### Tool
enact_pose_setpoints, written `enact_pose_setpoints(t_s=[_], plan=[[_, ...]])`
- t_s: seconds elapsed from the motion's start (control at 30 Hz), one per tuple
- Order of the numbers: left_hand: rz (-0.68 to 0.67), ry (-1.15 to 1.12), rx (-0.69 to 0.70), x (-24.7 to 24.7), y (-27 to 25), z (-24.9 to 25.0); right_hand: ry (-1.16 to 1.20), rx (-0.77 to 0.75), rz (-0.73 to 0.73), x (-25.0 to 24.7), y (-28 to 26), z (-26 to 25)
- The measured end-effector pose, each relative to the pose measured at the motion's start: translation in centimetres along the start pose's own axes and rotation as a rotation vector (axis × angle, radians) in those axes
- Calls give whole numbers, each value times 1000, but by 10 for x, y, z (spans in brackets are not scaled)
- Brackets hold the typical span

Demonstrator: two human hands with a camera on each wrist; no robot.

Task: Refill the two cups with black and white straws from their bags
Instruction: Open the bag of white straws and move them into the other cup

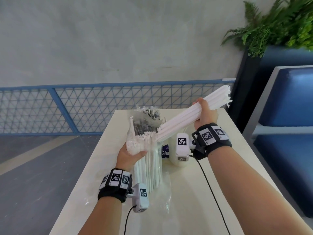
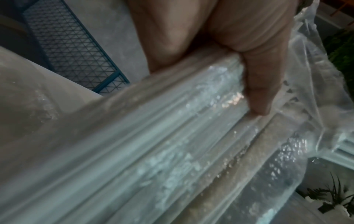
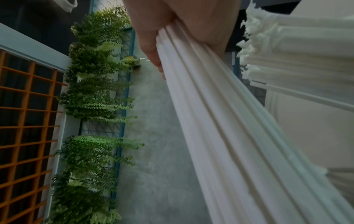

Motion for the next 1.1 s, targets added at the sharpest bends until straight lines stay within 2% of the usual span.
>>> enact_pose_setpoints(t_s=[0.1, 0.2, 0.37, 0.5, 0.63, 0.77, 0.83, 0.9, 0.97, 1.03, 1.1], plan=[[-4, -16, 20, 2, -2, 4, -34, -43, 49, -4, 7, -12], [-13, -8, 30, 3, -3, 5, -33, -227, 93, -6, 3, -34], [-60, -20, 52, 15, -7, 16, -331, -406, 29, 15, -8, -41], [-92, -15, 63, 20, -10, 16, -550, -421, -114, 20, -13, -10], [-96, -24, 63, 19, -11, 15, -684, -422, -174, 17, -14, 11], [-105, -37, 73, 19, -12, 15, -672, -490, -236, 16, -14, 23], [-100, -32, 70, 18, -11, 13, -794, -548, -258, 16, -15, 26], [-97, -36, 68, 18, -10, 11, -1041, -661, -269, 16, -15, 29], [-97, -37, 69, 19, -9, 11, -1262, -792, -192, 13, -15, 31], [-97, -37, 74, 19, -8, 11, -1267, -776, -87, 5, -11, 31], [-96, -29, 76, 18, -8, 10, -1041, -588, -97, -5, -7, 33]])
Point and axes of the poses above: each hand's wrist, its own y-axis towards the middle knuckle, its own x-axis out of the palm, z = x × y, the point moved 5 cm from there along y, towards the middle knuckle, and after that the axes turned 2 degrees about -y, right-handed, at the moved point
